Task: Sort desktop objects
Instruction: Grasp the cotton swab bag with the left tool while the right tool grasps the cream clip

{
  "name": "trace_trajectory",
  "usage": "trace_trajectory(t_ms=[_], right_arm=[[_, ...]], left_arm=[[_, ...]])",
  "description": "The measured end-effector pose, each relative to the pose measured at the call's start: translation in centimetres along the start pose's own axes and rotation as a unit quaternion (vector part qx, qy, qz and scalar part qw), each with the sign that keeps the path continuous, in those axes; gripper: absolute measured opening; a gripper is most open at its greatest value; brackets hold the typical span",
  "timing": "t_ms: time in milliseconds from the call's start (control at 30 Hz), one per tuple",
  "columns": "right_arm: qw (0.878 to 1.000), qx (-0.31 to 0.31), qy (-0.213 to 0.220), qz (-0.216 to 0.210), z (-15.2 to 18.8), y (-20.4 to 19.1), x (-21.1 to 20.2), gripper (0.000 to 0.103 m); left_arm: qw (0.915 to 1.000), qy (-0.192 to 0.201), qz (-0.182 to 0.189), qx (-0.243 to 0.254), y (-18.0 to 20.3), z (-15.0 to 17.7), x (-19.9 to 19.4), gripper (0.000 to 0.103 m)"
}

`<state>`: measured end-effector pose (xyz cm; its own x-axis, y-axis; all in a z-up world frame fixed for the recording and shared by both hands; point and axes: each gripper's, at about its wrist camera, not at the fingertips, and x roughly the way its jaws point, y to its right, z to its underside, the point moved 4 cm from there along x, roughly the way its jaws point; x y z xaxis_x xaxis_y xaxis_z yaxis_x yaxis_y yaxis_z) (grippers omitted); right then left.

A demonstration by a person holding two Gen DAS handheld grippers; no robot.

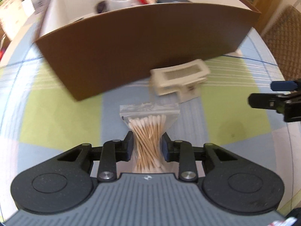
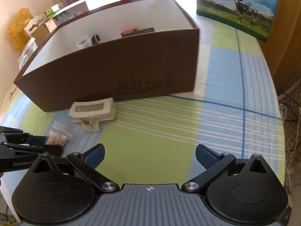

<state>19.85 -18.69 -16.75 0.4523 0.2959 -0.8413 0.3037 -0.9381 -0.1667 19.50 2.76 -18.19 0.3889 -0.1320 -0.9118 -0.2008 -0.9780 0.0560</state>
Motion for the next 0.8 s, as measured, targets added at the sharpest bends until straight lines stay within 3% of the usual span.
trace_trajectory(t_ms=[400, 567, 800], right_arm=[[0.998, -0.039, 0.005, -0.049, -1.7, -5.1, 2.7, 0.101], [0.997, -0.051, 0.012, -0.049, -2.5, -7.5, 4.9, 0.101], [0.998, -0.048, 0.012, -0.031, -3.3, -8.6, 7.2, 0.101]], left_arm=[[0.9919, 0.005, -0.053, -0.115, -7.8, 0.8, -1.3, 0.028], [0.9906, 0.008, -0.062, -0.122, -8.7, 0.6, -1.3, 0.037], [0.9916, 0.011, -0.06, -0.114, -8.8, 0.1, -1.0, 0.038]])
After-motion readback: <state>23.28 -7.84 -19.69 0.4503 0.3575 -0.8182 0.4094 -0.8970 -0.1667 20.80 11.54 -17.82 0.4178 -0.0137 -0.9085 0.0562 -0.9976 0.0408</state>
